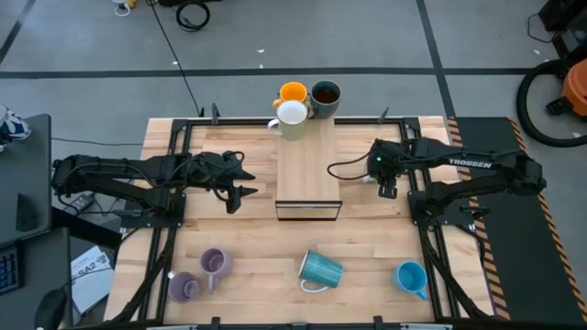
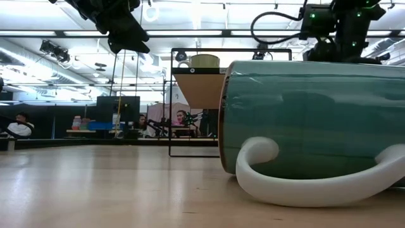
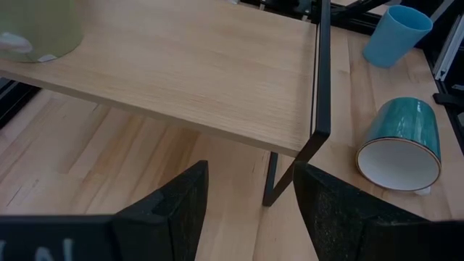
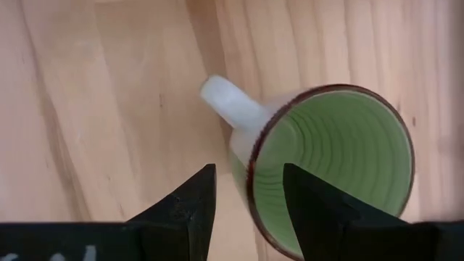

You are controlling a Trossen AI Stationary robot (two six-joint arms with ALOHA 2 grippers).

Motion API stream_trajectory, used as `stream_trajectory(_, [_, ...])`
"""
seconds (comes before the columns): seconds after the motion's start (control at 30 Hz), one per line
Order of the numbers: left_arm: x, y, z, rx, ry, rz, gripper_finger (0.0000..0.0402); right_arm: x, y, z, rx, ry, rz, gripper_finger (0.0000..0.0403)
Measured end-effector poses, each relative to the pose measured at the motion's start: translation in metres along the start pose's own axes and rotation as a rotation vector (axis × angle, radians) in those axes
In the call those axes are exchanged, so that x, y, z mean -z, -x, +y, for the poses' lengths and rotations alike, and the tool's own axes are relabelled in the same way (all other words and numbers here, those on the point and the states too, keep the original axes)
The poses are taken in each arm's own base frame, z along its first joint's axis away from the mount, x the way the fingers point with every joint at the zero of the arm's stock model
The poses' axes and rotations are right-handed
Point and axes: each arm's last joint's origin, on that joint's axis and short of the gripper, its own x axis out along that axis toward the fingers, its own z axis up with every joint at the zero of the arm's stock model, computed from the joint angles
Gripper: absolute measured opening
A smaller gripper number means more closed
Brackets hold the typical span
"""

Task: Place coffee mugs
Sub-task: Put the light green mug on the shelf

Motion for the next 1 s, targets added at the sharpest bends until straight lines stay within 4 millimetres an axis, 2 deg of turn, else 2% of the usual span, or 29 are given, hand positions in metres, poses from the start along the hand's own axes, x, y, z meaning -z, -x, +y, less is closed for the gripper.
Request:
stream_trajectory(0.17, [0.000, 0.000, 0.000, 0.000, 0.000, 0.000, 0.0210, 0.003, -0.008, 0.002, 0.001, 0.000, 0.001, 0.0167])
stream_trajectory(0.6, [0.000, 0.000, 0.000, 0.000, 0.000, 0.000, 0.0210, 0.002, -0.009, -0.001, 0.028, -0.015, 0.009, 0.0163])
stream_trajectory(0.83, [0.000, 0.000, 0.000, 0.000, 0.000, 0.000, 0.0210, -0.002, -0.022, -0.001, 0.015, -0.012, 0.085, 0.0142])
stream_trajectory(1.0, [0.000, 0.000, 0.000, 0.000, 0.000, 0.000, 0.0210, -0.005, -0.033, 0.000, 0.004, -0.003, 0.142, 0.0112])
